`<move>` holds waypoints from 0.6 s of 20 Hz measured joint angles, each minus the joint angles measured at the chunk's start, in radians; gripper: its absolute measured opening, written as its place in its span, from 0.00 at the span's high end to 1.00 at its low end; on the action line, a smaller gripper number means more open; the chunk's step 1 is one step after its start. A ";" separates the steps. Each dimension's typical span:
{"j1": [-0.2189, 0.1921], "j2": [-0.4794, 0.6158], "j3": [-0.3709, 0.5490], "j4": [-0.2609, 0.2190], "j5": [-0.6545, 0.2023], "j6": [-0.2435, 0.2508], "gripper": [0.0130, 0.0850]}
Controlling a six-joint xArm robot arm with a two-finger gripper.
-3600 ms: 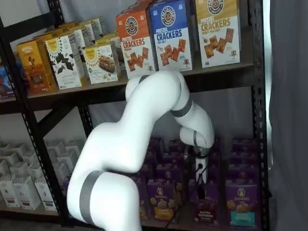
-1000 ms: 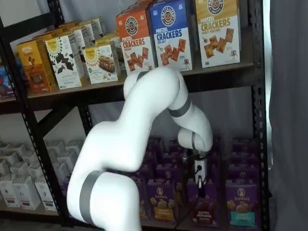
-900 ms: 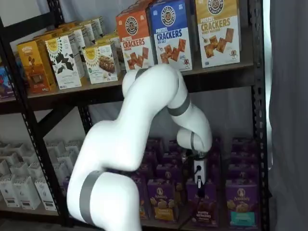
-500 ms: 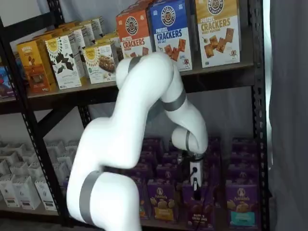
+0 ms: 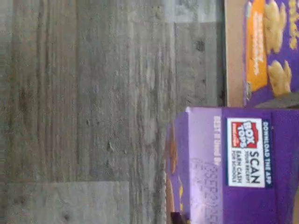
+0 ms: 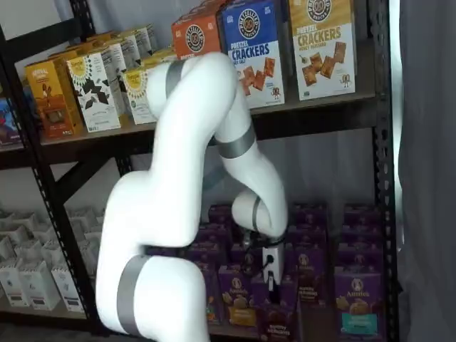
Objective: Pick up the purple box with a brown patch in the center, on the bottom shelf, the fifth box from the left
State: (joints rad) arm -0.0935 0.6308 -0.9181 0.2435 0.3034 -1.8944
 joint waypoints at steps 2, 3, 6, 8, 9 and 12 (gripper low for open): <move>0.020 -0.044 0.068 0.016 -0.035 0.003 0.78; 0.029 -0.063 0.098 0.021 -0.050 0.006 0.78; 0.056 -0.135 0.198 0.012 -0.089 0.039 0.78; 0.074 -0.189 0.260 0.018 -0.101 0.051 0.78; 0.080 -0.211 0.284 0.014 -0.100 0.061 0.78; 0.095 -0.294 0.360 -0.043 -0.084 0.133 0.78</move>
State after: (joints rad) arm 0.0010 0.3371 -0.5579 0.2004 0.2193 -1.7617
